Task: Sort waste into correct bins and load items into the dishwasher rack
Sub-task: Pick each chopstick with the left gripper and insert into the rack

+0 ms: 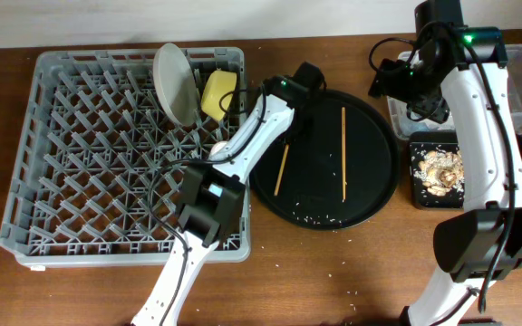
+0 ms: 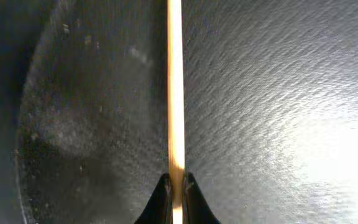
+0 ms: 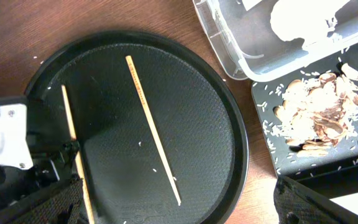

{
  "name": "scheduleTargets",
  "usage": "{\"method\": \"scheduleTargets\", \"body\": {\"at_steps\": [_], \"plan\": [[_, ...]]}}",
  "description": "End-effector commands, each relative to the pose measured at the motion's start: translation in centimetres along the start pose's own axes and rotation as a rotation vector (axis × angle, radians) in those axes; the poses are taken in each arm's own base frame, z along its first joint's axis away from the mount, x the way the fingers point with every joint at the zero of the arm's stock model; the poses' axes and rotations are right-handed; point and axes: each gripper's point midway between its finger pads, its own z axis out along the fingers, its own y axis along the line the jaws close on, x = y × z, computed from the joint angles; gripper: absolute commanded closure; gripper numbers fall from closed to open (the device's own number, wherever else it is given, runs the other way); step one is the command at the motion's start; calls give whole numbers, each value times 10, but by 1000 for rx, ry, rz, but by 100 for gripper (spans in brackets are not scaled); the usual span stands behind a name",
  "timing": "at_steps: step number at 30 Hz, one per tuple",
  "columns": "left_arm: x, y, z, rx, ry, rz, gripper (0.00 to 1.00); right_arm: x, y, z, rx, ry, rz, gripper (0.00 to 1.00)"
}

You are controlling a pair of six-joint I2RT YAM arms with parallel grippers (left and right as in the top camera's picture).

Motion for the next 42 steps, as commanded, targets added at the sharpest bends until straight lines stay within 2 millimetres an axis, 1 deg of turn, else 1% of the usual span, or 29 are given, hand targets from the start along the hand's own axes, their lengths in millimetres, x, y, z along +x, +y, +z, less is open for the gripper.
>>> {"method": "scheduleTargets", "body": {"at_steps": [1, 2, 3, 4, 5, 6, 7, 9, 10, 12, 13, 14, 16, 18, 20, 21, 22, 23, 24, 26, 27, 28, 29, 30, 32, 34, 36, 38, 42], "plan": [[-38, 1, -78, 50, -148, 15, 99, -1, -3, -7, 7, -20, 2, 2], [-45, 8, -113, 53, -206, 7, 99, -1, -3, -7, 7, -20, 1, 1], [-51, 22, -164, 54, -303, -16, 99, -1, -3, -7, 7, -20, 2, 2], [-46, 43, -195, 31, -329, -44, 99, -1, -3, -7, 7, -20, 1, 2], [-28, 75, -218, -56, -307, -81, 99, -1, -3, -7, 7, -20, 1, 2], [-28, 84, -235, -54, -331, -35, 99, -1, -3, -7, 7, -20, 2, 2], [-23, 102, -282, -48, -418, -67, 99, -1, -3, -7, 7, -20, 1, 2], [-7, 129, -341, -78, -515, -97, 99, -1, -3, -7, 7, -20, 2, 1], [22, 153, -363, -138, -487, -141, 99, -1, -3, -7, 7, -20, 2, 2], [59, 176, -343, -194, -342, -244, 99, -1, -3, -7, 7, -20, 1, 2], [79, 196, -313, -277, -221, -310, 99, -1, -3, -7, 7, -20, 2, 1], [86, 202, -284, -297, -133, -308, 99, -1, -3, -7, 7, -20, 2, 2], [79, 205, -229, -301, -81, -232, 99, -1, -3, -7, 7, -20, 2, 2], [72, 209, -155, -301, -94, -203, 100, -1, -3, -7, 7, -20, 2, 2], [69, 213, -127, -300, -124, -196, 100, -1, -3, -7, 7, -20, 2, 2], [69, 213, -113, -296, -139, -198, 66, -1, -3, -7, 7, -20, 2, 1], [69, 213, -112, -296, -141, -198, 44, -1, -3, -7, 7, -20, 2, 1], [65, 213, -115, -294, -157, -200, 36, -1, -3, -7, 7, -20, 1, 1], [56, 212, -122, -287, -184, -202, 34, -1, -3, -7, 7, -20, 1, 2], [11, 187, -176, -203, -347, -211, 33, -1, -3, -7, 7, -20, 2, 1], [-22, 137, -213, -103, -484, -137, 33, -1, -3, -7, 7, -20, 2, 1], [-31, 114, -218, -78, -528, -101, 34, -1, -3, -7, 7, -20, 2, 2], [-37, 73, -210, -20, -545, -34, 34, -1, -3, -7, 7, -20, 1, 2], [-36, 43, -194, 38, -523, 14, 33, -1, -3, -7, 7, -20, 1, 1], [-32, -22, -119, 134, -429, 51, 34, -1, -3, -7, 7, -20, 1, 2], [-29, -55, -94, 210, -408, 100, 34, -1, -3, -7, 7, -20, 2, 1], [-26, -104, -69, 283, -425, 167, 34, -1, -3, -7, 7, -20, 1, 2], [-17, -123, -52, 292, -408, 197, 34, -1, -3, -7, 7, -20, 2, 2], [3, -136, -6, 275, -337, 225, 36, -1, -3, -7, 7, -20, 1, 2]]}}
